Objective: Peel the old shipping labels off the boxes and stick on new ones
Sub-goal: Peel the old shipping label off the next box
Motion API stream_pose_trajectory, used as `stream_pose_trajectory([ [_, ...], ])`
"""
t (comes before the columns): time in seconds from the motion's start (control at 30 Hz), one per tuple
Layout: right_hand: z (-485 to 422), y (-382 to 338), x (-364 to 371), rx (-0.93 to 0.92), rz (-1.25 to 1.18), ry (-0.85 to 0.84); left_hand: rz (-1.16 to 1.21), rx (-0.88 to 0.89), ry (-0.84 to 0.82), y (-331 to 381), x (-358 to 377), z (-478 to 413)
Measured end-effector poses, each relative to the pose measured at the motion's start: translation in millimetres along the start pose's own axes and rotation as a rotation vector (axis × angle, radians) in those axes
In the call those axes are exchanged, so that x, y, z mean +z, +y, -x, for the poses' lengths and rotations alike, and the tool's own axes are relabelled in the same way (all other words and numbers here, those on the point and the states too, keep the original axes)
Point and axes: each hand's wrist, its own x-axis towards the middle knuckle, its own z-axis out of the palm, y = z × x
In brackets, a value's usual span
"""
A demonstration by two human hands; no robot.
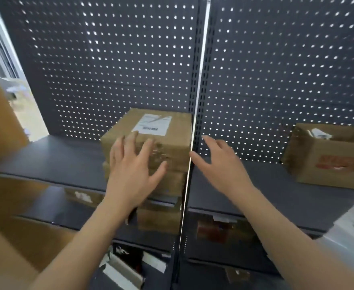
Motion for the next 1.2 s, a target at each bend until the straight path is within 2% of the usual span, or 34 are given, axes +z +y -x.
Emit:
stream_pose_trajectory([
  [0.27, -93.5, -39.0, 27.9, 0.097, -0.100, -0.259, -0.074, -0.328, -0.155, -74.5, 3.5, -76.4],
  [0.37, -109.8, -40.7, 32.7, 0.126, -0.143, -0.325, -0.016, -0.362, -0.251, -78.0, 8.5, -92.0],
  [0.43, -114.0, -38.4, 36.7, 0.121, -0.181, -0.340, 0.082, -0.373, -0.247, -74.9, 11.5, -95.5],
  [0.63, -101.7, -15.5, 29.0, 0.189, -0.287, -0.253, 0.135, -0.340, -0.169, -48.7, 15.6, -87.1],
  [0.8, -71.8, 26.9, -0.5, 0.257, -0.292, -0.144, 0.125, -0.229, -0.140, 4.1, 24.6, -81.5],
  [1.0, -37.1, 84.1, -40.6, 0.387, -0.266, 0.007, 0.220, -0.104, -0.183, 75.0, 48.7, -71.6],
  [1.2, -13.1, 141.4, -61.3, 0.435, -0.284, 0.036, 0.218, -0.036, -0.228, 128.8, 68.3, -59.5],
])
